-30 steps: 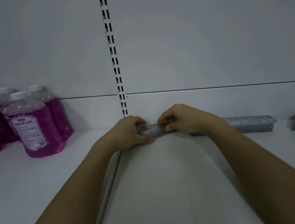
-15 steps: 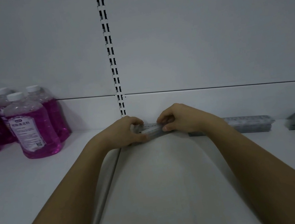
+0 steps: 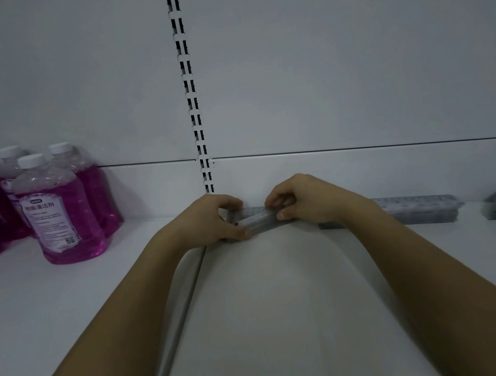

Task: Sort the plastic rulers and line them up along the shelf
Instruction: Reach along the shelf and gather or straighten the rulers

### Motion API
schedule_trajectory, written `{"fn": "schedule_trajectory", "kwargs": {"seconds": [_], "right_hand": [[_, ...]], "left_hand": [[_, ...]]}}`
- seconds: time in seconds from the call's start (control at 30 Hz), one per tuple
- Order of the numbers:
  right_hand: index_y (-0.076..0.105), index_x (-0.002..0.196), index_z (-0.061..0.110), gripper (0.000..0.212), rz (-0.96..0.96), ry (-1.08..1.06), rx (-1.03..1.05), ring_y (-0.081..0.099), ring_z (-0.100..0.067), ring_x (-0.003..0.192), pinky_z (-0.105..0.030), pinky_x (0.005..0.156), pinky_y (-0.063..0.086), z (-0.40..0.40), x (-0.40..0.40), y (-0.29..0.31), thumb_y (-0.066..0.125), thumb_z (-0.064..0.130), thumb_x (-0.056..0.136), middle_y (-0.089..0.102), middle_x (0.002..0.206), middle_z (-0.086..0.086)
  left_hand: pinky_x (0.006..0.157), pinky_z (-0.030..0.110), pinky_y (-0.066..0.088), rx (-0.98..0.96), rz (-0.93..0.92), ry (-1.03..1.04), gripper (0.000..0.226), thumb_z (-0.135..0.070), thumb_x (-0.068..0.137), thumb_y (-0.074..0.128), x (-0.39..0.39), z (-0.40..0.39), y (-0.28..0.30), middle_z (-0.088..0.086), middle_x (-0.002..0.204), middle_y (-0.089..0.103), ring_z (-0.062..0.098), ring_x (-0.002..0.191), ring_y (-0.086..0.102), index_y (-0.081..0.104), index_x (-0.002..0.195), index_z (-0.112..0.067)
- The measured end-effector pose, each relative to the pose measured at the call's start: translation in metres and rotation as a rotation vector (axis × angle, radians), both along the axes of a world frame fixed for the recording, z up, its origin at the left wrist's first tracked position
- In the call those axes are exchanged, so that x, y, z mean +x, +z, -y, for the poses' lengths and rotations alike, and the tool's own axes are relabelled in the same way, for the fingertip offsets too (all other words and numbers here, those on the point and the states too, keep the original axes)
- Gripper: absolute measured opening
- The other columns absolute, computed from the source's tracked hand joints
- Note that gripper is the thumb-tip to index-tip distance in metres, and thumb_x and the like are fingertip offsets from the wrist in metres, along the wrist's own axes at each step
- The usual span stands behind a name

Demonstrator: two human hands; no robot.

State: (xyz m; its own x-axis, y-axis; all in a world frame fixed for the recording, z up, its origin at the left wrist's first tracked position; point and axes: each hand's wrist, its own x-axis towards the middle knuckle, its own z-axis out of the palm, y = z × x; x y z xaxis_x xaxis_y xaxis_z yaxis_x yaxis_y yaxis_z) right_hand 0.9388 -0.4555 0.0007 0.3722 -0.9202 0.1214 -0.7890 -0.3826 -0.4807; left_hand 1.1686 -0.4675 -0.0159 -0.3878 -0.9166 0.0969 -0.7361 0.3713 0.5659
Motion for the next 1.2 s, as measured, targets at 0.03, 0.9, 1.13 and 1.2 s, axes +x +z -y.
{"fn": "schedule_trajectory", "kwargs": {"seconds": [0.03,0.9,1.13,1.2], "right_hand": [[0.07,0.111,0.02,0.028,-0.003,0.002,-0.006,0.062,-0.005,0.089,-0.005,0.075,0.043,0.0,0.0,0.0,0.073,0.012,0.084,0.066,0.1,0.006],[0.065,0.119,0.017,0.028,-0.08,-0.118,-0.049,0.063,-0.014,0.095,-0.024,0.087,0.047,-0.009,-0.001,0.02,0.061,0.018,0.091,0.068,0.11,0.002],[0.059,0.076,-0.002,0.04,-0.054,-0.308,0.124,0.05,-0.021,0.064,-0.029,0.064,0.042,-0.018,0.01,0.03,0.044,0.025,0.1,0.06,0.075,-0.012],[0.044,0.064,0.005,0.034,-0.118,-0.336,0.145,0.04,-0.018,0.057,-0.026,0.051,0.031,-0.02,0.018,0.028,0.044,0.013,0.097,0.046,0.066,-0.008]], "left_hand": [[0.067,0.009,0.038,-0.007,0.001,0.0,0.068,-0.032,0.071,0.082,0.0,0.0,0.0,-0.009,0.126,0.057,-0.004,0.074,0.055,0.055,0.133,-0.021],[0.092,0.03,0.047,0.078,0.009,0.093,0.081,-0.06,0.071,0.071,-0.004,-0.013,0.012,0.0,0.129,0.053,0.014,0.101,0.056,0.046,0.137,-0.021],[0.091,0.031,0.046,0.535,-0.573,0.278,0.078,-0.063,0.09,0.044,-0.009,-0.019,0.028,0.014,0.131,0.052,0.024,0.109,0.055,0.043,0.137,-0.001],[0.098,0.034,0.041,0.572,-0.579,0.265,0.082,-0.063,0.09,0.044,-0.01,-0.019,0.027,0.016,0.141,0.045,0.026,0.12,0.05,0.038,0.141,0.0]]}}
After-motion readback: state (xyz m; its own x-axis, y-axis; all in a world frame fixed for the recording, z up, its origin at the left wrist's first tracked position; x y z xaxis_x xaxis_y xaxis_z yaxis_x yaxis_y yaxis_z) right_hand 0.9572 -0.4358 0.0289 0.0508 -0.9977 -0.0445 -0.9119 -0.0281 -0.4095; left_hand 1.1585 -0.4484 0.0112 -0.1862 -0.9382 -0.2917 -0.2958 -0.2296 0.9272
